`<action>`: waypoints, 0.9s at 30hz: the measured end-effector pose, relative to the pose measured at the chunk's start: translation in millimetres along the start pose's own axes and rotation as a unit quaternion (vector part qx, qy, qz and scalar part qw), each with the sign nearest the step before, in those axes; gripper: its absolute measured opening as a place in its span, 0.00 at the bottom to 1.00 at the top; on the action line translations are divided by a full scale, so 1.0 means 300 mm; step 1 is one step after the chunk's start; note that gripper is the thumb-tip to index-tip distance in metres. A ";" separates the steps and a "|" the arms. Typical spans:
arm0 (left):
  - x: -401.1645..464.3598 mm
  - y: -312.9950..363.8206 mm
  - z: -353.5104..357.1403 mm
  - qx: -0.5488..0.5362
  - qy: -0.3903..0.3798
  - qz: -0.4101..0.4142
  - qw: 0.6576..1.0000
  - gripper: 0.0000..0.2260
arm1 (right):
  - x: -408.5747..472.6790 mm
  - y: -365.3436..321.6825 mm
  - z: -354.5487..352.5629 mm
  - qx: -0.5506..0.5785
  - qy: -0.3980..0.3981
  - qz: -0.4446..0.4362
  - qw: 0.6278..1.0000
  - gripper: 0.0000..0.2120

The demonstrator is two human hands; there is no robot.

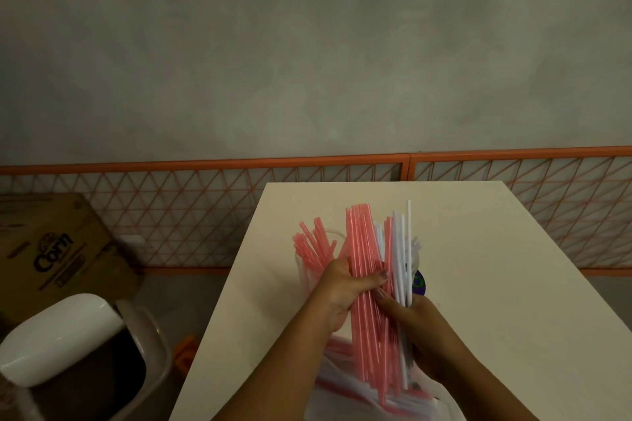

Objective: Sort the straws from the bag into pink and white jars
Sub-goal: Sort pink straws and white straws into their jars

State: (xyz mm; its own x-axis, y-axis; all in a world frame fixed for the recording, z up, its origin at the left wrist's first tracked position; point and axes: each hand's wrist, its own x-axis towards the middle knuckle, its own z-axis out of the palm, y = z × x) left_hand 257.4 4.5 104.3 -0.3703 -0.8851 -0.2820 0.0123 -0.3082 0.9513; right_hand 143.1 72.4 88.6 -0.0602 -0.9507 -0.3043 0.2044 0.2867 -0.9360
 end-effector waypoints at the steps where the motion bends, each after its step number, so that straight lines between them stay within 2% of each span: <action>1: 0.000 0.000 -0.002 -0.001 0.001 -0.001 1.000 0.08 | 0.000 -0.001 0.002 0.004 -0.001 -0.003 1.000 0.09; 9: -0.009 0.008 -0.036 -0.033 -0.021 -0.025 0.999 0.05 | -0.001 0.005 0.014 0.000 -0.042 -0.005 0.999 0.10; 13: -0.012 0.005 -0.041 -0.023 -0.024 -0.025 0.999 0.08 | 0.002 0.003 0.025 -0.011 -0.034 -0.014 0.999 0.15; 18: -0.014 0.015 -0.048 -0.066 -0.007 -0.040 0.997 0.05 | 0.009 0.003 0.049 -0.043 -0.027 -0.026 0.998 0.07; 20: -0.009 0.027 -0.059 -0.074 0.003 -0.039 0.997 0.07 | 0.010 0.003 0.059 -0.045 -0.024 -0.026 0.998 0.05; 23: 0.008 0.060 -0.092 -0.061 0.017 0.002 0.998 0.09 | 0.013 0.004 0.057 -0.023 -0.013 -0.019 0.999 0.04; 27: 0.015 0.150 -0.134 -0.127 0.039 0.083 0.988 0.09 | 0.017 0.007 0.037 0.021 -0.007 0.000 1.000 0.07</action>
State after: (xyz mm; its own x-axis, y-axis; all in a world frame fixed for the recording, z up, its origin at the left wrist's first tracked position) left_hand 293.6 -27.4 140.8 -0.2700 -0.9523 -0.1426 0.3037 -0.2247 0.9259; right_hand 154.0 66.9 86.9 -0.0469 -0.9522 -0.3019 0.2444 0.2821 -0.9277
